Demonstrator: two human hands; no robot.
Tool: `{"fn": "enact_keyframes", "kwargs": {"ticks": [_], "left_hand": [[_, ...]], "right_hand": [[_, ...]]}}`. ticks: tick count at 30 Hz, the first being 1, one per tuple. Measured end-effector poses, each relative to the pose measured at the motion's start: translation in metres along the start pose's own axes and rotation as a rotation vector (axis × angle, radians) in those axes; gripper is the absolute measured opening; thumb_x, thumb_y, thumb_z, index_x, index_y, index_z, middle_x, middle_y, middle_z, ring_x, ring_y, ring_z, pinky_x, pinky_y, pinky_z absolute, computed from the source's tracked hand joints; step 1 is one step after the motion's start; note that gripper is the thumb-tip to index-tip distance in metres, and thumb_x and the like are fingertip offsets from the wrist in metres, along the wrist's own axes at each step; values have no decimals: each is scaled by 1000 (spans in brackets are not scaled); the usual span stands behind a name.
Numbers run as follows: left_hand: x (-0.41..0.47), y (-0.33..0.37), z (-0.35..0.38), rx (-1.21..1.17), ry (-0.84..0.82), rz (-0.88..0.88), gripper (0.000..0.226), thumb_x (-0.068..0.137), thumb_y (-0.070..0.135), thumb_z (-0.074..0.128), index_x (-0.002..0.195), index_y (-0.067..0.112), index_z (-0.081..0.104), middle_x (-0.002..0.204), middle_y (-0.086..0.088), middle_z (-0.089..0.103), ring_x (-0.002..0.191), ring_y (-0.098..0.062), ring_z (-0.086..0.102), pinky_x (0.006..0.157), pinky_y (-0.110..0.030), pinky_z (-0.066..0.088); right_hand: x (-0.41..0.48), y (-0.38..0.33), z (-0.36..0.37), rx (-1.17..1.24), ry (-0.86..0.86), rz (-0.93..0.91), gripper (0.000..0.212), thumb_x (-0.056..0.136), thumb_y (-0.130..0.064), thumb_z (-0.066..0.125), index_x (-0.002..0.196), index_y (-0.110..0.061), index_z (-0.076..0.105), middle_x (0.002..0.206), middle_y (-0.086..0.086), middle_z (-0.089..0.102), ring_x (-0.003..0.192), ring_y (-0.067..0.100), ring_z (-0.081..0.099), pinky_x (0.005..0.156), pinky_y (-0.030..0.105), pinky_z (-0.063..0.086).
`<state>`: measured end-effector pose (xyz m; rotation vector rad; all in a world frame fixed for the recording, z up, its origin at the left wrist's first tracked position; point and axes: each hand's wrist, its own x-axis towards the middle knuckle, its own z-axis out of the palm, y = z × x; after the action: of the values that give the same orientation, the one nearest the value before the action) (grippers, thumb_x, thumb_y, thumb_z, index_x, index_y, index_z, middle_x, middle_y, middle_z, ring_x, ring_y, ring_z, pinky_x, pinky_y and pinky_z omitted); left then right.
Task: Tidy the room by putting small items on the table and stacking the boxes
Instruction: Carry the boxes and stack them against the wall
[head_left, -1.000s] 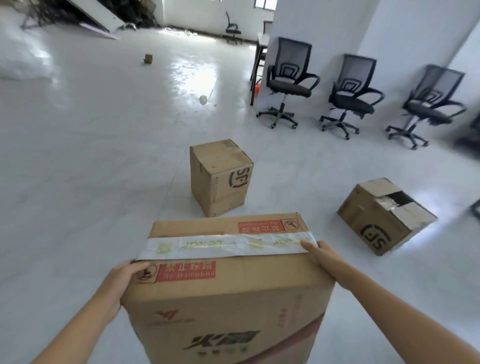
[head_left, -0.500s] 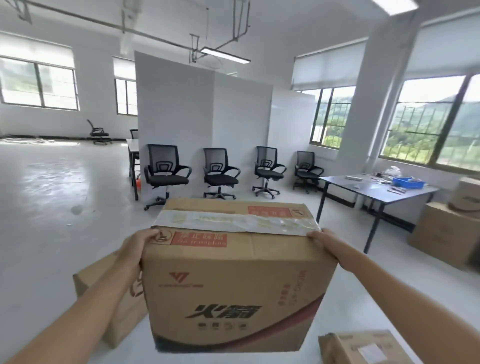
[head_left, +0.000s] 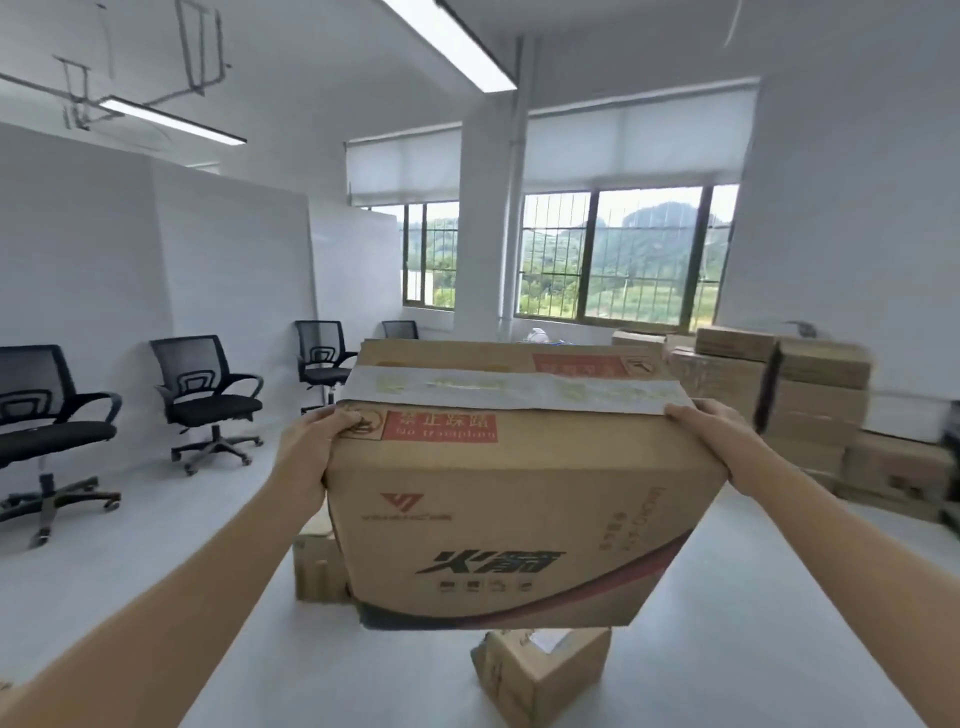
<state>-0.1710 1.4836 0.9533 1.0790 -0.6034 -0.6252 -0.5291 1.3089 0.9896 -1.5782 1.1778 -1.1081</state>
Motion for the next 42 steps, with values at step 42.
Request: {"fn": "enact_keyframes", "kwargs": {"ticks": [42], "left_hand": [[491,-341,413,184,-463,-440,7,85,5,58,88,10,63,76,-8,64,55,-15,63,42,-15,49]], "right_hand": [[481,235,-84,-158,363,558,56,91,-51,47,128,-9,49,111,11,62,100,28,62,88,42,52]]}}
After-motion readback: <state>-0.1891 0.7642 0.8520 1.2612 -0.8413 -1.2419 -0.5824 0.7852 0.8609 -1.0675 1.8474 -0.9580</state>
